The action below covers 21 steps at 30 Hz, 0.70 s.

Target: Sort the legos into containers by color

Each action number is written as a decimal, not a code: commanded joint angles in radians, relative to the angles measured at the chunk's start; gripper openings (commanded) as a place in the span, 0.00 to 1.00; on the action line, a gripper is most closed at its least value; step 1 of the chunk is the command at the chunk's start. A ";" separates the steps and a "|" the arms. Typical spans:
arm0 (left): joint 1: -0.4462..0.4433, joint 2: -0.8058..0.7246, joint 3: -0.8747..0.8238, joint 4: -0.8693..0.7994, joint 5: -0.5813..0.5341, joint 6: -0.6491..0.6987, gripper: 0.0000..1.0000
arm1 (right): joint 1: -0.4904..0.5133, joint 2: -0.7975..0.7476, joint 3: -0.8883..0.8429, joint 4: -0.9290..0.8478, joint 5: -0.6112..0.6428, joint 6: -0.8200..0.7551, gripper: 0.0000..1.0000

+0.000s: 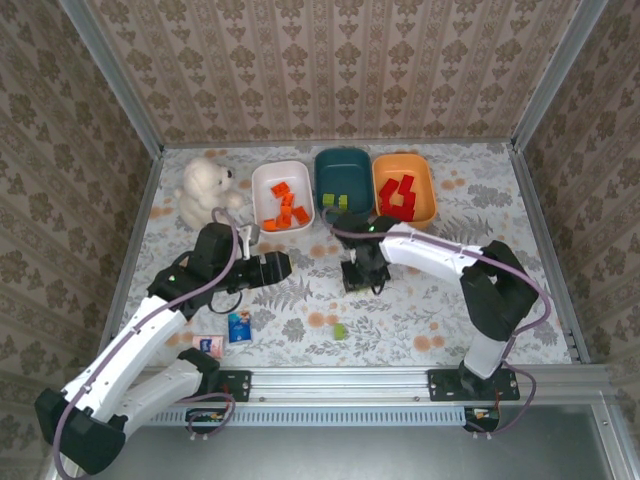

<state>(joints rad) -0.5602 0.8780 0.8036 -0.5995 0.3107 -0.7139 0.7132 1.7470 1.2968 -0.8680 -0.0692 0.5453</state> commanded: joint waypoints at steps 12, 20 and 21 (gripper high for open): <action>0.136 0.203 0.108 0.178 0.039 -0.045 0.81 | -0.226 0.436 0.758 0.037 0.126 -0.080 0.22; 0.139 0.258 0.135 0.219 0.045 -0.051 0.81 | -0.281 0.656 0.979 0.021 0.170 0.015 0.22; 0.140 0.260 0.136 0.219 0.045 -0.051 0.81 | -0.287 0.673 0.993 0.022 0.173 0.035 0.22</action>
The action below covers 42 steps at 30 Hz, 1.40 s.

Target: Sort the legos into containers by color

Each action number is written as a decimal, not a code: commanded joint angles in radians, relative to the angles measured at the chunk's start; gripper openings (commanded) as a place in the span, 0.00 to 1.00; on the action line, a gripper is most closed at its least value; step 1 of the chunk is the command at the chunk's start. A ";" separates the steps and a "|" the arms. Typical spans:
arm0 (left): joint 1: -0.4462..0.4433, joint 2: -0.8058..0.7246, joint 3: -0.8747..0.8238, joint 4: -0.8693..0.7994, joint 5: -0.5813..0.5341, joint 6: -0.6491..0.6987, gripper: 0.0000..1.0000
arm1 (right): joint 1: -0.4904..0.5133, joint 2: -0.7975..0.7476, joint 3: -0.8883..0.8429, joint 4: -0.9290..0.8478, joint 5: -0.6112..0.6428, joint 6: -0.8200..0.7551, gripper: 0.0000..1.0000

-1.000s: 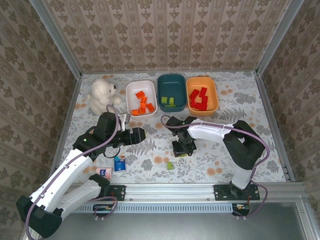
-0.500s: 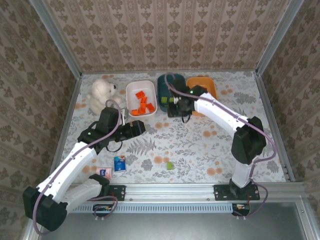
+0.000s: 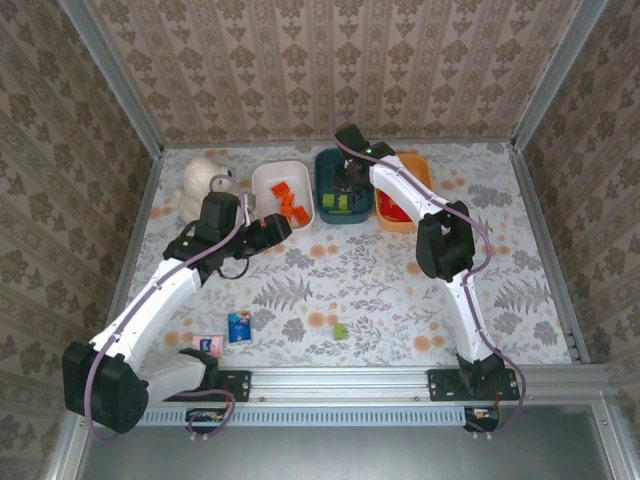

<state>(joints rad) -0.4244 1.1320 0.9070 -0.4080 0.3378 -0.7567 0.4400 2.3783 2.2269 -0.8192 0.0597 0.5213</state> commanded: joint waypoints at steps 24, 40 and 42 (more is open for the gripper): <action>0.006 0.035 0.060 0.020 0.035 0.007 0.81 | -0.025 0.072 0.263 -0.137 0.024 0.134 0.56; 0.019 -0.214 -0.015 -0.347 0.075 0.155 0.81 | 0.408 -0.683 -0.875 0.032 -0.135 -0.156 0.82; 0.022 -0.269 -0.047 -0.380 0.077 0.145 0.81 | 0.461 -0.705 -0.926 -0.017 -0.168 -0.144 0.85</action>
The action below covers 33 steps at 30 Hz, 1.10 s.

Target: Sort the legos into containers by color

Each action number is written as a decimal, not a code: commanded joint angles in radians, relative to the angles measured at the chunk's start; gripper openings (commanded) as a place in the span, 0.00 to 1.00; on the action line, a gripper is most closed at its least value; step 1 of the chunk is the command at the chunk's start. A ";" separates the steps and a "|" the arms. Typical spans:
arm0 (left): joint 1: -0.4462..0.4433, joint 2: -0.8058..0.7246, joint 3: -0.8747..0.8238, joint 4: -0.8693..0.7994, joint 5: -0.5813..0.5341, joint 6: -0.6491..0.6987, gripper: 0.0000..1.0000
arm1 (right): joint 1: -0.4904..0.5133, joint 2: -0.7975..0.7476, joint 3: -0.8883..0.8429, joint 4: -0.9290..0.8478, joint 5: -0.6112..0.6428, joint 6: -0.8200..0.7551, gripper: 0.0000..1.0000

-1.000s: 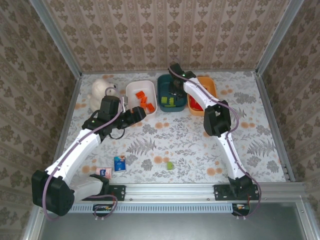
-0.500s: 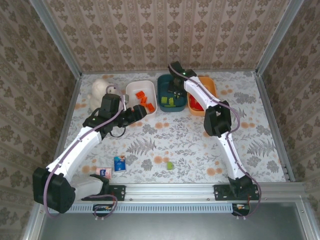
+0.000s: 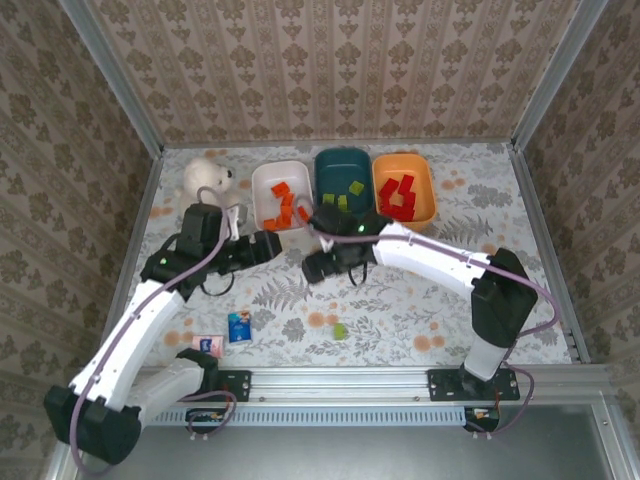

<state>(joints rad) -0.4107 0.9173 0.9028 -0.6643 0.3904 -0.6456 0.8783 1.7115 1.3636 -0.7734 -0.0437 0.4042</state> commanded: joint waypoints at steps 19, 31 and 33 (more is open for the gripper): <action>0.007 -0.163 -0.085 -0.185 0.081 0.003 0.81 | 0.085 0.127 -0.156 -0.080 -0.239 0.263 0.65; 0.008 -0.248 -0.168 -0.179 0.157 -0.046 0.81 | 0.094 0.160 -0.178 -0.040 -0.225 0.318 0.42; 0.007 -0.253 -0.174 -0.175 0.160 -0.049 0.81 | 0.094 0.153 -0.179 -0.038 -0.210 0.322 0.36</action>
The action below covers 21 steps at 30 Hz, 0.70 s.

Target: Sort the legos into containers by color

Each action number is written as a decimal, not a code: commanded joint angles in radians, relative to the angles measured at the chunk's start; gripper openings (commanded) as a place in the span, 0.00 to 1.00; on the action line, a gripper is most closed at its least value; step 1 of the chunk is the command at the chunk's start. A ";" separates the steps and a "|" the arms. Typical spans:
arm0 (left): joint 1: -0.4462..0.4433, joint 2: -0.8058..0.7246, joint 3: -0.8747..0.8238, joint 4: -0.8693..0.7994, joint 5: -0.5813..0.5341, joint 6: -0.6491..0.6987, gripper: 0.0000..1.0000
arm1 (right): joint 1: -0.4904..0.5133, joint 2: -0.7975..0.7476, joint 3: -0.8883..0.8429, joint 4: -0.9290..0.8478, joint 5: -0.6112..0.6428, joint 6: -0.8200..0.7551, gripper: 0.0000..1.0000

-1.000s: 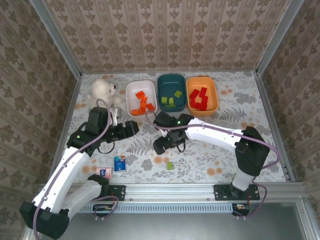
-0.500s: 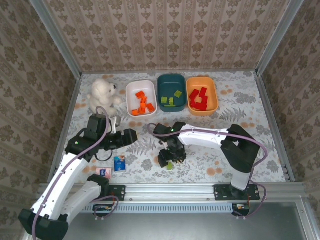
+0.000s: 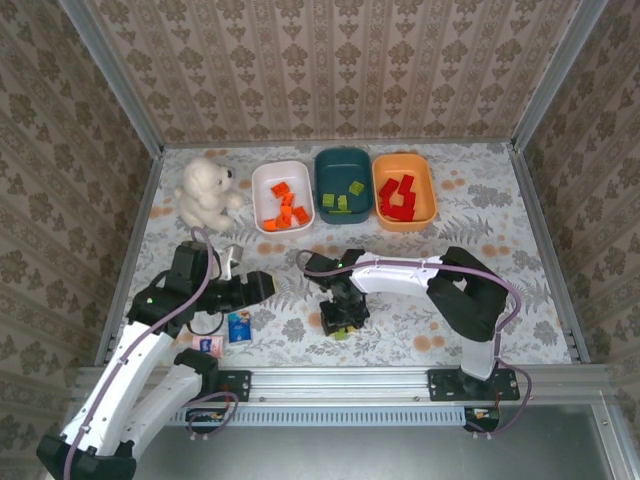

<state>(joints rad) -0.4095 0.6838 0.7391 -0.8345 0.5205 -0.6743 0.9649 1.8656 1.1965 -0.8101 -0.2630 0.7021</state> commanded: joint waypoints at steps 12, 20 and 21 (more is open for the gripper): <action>0.019 0.072 -0.017 0.331 0.082 -0.221 0.80 | -0.142 -0.108 0.319 -0.208 0.295 -0.142 0.22; 0.080 0.360 0.154 0.506 0.091 -0.203 0.80 | -0.350 0.146 0.749 -0.276 0.448 -0.270 0.21; 0.089 0.401 0.182 0.518 0.086 -0.196 0.80 | -0.367 0.201 0.831 -0.295 0.465 -0.276 0.21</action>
<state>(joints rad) -0.3481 0.9890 0.8261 -0.4442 0.5934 -0.8745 0.6434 1.9137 1.8687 -1.0519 0.0940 0.4973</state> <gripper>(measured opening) 0.804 0.257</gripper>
